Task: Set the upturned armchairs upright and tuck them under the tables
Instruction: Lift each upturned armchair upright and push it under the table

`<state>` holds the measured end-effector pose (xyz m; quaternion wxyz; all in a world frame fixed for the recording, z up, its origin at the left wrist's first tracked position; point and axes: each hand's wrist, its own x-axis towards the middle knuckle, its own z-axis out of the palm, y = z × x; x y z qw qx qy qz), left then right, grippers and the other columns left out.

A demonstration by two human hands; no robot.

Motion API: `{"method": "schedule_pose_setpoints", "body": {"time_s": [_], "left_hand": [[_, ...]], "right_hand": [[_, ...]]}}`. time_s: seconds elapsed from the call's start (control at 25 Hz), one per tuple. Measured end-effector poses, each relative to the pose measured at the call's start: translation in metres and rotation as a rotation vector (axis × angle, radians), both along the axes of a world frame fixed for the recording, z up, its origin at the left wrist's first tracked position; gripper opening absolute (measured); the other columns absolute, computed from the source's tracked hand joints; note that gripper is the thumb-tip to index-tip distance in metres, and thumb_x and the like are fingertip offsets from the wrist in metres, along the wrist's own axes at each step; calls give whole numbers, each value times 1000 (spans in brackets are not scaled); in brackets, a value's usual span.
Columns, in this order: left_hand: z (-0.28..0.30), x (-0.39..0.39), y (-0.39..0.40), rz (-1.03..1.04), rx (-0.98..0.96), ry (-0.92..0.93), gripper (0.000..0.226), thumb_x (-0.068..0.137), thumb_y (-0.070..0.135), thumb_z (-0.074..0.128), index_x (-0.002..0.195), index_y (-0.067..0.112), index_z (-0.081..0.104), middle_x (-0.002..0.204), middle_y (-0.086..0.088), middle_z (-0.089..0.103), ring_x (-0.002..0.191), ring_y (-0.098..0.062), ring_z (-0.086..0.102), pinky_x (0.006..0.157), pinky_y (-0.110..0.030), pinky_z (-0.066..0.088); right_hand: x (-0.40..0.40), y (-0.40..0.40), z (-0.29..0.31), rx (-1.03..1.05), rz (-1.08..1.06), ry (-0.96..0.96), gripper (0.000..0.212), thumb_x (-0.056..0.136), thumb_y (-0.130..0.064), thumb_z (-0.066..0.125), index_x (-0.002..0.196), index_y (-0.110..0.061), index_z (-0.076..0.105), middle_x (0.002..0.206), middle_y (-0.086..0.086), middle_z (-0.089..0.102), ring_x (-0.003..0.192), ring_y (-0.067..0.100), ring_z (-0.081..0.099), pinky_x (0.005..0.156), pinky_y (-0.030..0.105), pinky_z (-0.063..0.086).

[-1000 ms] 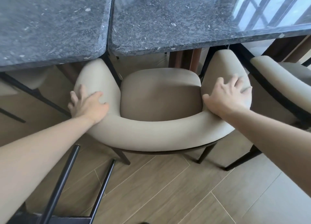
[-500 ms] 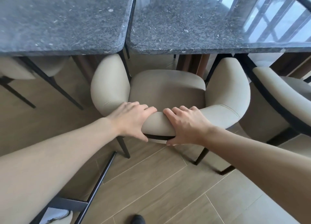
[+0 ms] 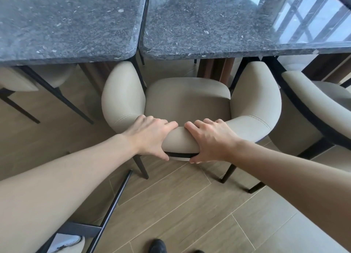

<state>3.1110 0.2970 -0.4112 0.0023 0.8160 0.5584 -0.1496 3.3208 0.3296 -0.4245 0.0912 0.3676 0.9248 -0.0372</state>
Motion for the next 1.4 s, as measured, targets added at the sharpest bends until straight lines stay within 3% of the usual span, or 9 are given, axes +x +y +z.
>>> {"method": "schedule_pose_setpoints", "body": {"time_s": [0.48, 0.64, 0.8, 0.88, 1.08, 1.28, 1.4], "left_hand": [[2, 17, -5, -21, -1, 0, 82, 59, 77, 72, 120, 30, 45, 104, 7, 66, 91, -29, 67, 65, -34, 34], [3, 33, 0, -31, -36, 66, 85, 62, 80, 66, 121, 24, 40, 109, 6, 56, 96, -25, 65, 65, -35, 40], [-2, 69, 4, 5, -125, -97, 80, 61, 90, 52, 103, 24, 38, 109, 7, 58, 102, -21, 61, 74, -37, 46], [-4, 96, 6, 28, -126, -133, 81, 61, 89, 46, 108, 23, 40, 111, 7, 57, 104, -22, 60, 73, -36, 43], [-8, 153, 25, 135, -193, -179, 75, 67, 62, 75, 120, 23, 39, 118, 2, 58, 106, -30, 61, 73, -37, 43], [-7, 167, 31, 243, -222, -130, 93, 54, 64, 78, 127, 28, 32, 111, 0, 61, 98, -33, 60, 75, -38, 50], [-5, 169, 32, 287, -224, -130, 87, 50, 64, 77, 119, 32, 34, 91, 3, 58, 84, -28, 58, 65, -36, 48]], "right_hand": [[15, -3, 2, 2, 3, -9, 84, 60, -71, 73, 120, -24, 40, 102, -4, 55, 92, 24, 57, 67, 35, 42], [12, -11, 2, -11, -59, 1, 90, 61, -69, 76, 128, -22, 38, 113, -2, 53, 102, 24, 56, 83, 40, 45], [27, -19, 10, 14, -111, -33, 95, 62, -67, 78, 130, -13, 40, 121, 1, 51, 112, 24, 52, 100, 47, 39], [53, -20, 18, 31, -94, -55, 98, 64, -64, 79, 135, -11, 38, 126, 2, 49, 115, 24, 50, 101, 46, 40], [133, -6, 30, 24, -159, -55, 82, 79, -40, 76, 143, -10, 35, 140, 6, 40, 126, 24, 45, 106, 40, 39], [260, 18, 18, 99, -428, -261, 72, 83, -20, 66, 144, -8, 31, 143, 15, 34, 134, 34, 36, 107, 55, 34], [316, 34, 10, 62, -674, -356, 85, 89, -20, 61, 154, -25, 6, 153, 21, 19, 140, 50, 25, 101, 71, 34]]}}
